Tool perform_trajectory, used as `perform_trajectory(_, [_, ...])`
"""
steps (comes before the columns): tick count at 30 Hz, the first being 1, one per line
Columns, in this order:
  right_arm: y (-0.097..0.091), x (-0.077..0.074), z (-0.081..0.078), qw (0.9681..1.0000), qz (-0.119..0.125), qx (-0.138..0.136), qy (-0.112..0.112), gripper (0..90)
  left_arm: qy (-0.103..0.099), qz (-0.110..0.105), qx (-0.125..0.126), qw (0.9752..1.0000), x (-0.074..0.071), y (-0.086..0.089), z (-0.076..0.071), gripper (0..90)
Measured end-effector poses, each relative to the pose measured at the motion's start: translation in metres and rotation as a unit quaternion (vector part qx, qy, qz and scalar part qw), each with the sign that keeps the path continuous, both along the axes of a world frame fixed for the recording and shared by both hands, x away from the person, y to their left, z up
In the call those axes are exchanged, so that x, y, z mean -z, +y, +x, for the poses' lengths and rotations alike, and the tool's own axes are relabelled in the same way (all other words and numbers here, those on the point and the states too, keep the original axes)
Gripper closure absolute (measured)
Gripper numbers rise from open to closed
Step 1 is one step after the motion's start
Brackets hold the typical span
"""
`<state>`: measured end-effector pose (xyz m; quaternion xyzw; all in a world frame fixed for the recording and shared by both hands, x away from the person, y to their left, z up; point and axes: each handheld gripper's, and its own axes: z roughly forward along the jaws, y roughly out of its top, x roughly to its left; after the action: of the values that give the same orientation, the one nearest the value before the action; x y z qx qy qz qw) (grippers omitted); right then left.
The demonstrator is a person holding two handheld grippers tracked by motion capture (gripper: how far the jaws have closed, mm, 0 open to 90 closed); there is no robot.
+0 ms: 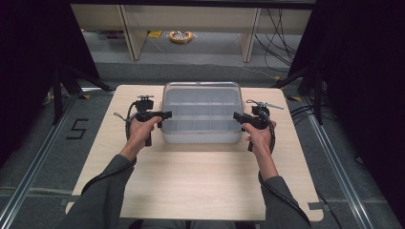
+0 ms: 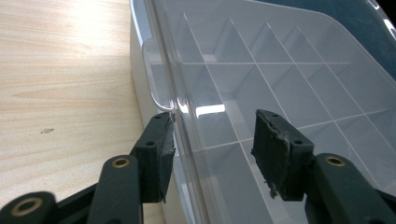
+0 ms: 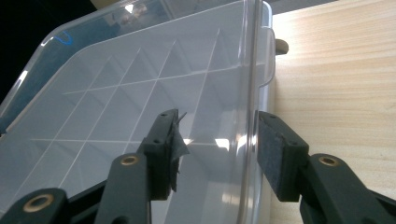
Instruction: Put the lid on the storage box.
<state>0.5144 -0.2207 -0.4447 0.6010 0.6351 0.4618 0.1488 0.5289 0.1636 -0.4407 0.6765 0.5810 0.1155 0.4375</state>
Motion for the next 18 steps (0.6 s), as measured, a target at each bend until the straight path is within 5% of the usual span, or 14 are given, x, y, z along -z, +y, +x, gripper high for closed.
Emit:
perform_trajectory(4, [0.0003,-0.0002,0.003,0.9999,-0.01,-0.002,-0.003,50.6,0.002,0.004,-0.004,1.0,-0.001,-0.0019,0.003,46.3])
perform_trajectory(9, [0.0043,-0.0033,0.0035,0.9998,0.01,0.006,0.015,50.8,0.009,0.0,-0.012,0.9999,-0.0005,-0.0024,0.006,46.0])
perform_trajectory(13, [0.0019,-0.0038,0.0068,0.9999,-0.014,0.001,-0.006,50.9,0.013,0.013,-0.004,0.9998,-0.0026,-0.0041,0.0039,44.9])
perform_trajectory(15, [0.0041,-0.0049,0.0069,0.9999,0.0,0.011,0.007,51.2,0.014,0.011,-0.008,0.9998,-0.002,-0.0023,0.0078,45.3])
perform_trajectory(18, [0.0055,-0.0011,0.0098,0.9999,-0.011,0.0,-0.001,51.1,0.009,0.009,-0.018,0.9998,-0.0001,-0.0015,0.0099,45.5])
